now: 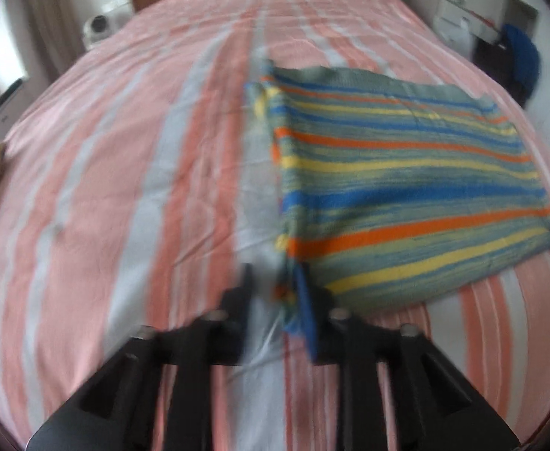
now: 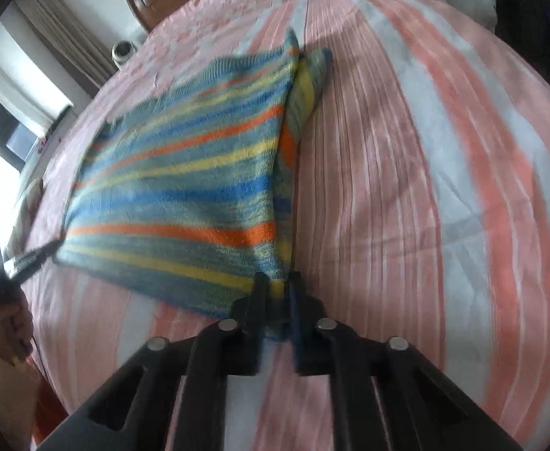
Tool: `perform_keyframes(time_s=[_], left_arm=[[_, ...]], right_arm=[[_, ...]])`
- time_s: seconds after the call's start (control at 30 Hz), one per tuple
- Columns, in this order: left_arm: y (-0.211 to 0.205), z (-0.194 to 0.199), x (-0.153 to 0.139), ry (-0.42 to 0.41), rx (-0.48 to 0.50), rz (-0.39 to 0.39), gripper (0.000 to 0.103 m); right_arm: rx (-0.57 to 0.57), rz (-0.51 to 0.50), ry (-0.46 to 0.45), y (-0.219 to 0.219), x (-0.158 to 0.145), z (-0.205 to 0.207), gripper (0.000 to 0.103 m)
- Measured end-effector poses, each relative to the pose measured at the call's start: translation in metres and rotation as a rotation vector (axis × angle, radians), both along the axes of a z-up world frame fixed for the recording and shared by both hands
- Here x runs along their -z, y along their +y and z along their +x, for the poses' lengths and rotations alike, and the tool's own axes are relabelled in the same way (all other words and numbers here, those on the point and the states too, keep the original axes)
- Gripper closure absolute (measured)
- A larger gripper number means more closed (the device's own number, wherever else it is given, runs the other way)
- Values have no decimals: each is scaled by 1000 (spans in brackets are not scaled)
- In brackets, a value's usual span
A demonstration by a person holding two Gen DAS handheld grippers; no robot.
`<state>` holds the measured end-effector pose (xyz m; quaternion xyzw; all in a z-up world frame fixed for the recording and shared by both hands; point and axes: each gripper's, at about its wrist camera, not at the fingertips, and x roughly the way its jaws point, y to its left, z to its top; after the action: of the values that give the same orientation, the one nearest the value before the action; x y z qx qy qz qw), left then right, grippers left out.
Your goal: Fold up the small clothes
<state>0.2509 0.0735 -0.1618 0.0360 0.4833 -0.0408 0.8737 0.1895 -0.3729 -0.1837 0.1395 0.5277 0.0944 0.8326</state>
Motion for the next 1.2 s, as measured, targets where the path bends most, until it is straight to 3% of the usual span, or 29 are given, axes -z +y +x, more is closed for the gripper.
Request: perform_keyframes(time_s=[0.03,0.07,0.1,0.2,0.63,0.77,0.9,1.0,1.2], left_arm=[[3,-8,-9,-23,-29,-2,44],[4,-12,-15,-47,-37,1,33],[4,-17,-21,-70,-43,14,32],[3,-32,-34,-99,-52,52,31],[-32,-53,-65,-170,-13,68,31],[-89,-59,-56,-158,160,32,27],[-180,-67,-32,-145,411,80,27],[-238,-66,-15,-149,540,116,27],[-320,-42,12,-114,657,129,27]], right_arm=[[22,-4,-22,-2,-7,-6,58],[41,-8,-45,-6,-12,-10,42],[53,-3,-73,-8,-17,-13,38],[76,-5,-129,-18,-30,-36,36],[103,-25,-153,-26,-30,-81,36],[111,-9,-189,-29,-29,-82,36],[127,10,-218,-39,-28,-81,36],[136,24,-230,-51,-24,-83,36],[114,64,-206,-78,-25,-53,36]])
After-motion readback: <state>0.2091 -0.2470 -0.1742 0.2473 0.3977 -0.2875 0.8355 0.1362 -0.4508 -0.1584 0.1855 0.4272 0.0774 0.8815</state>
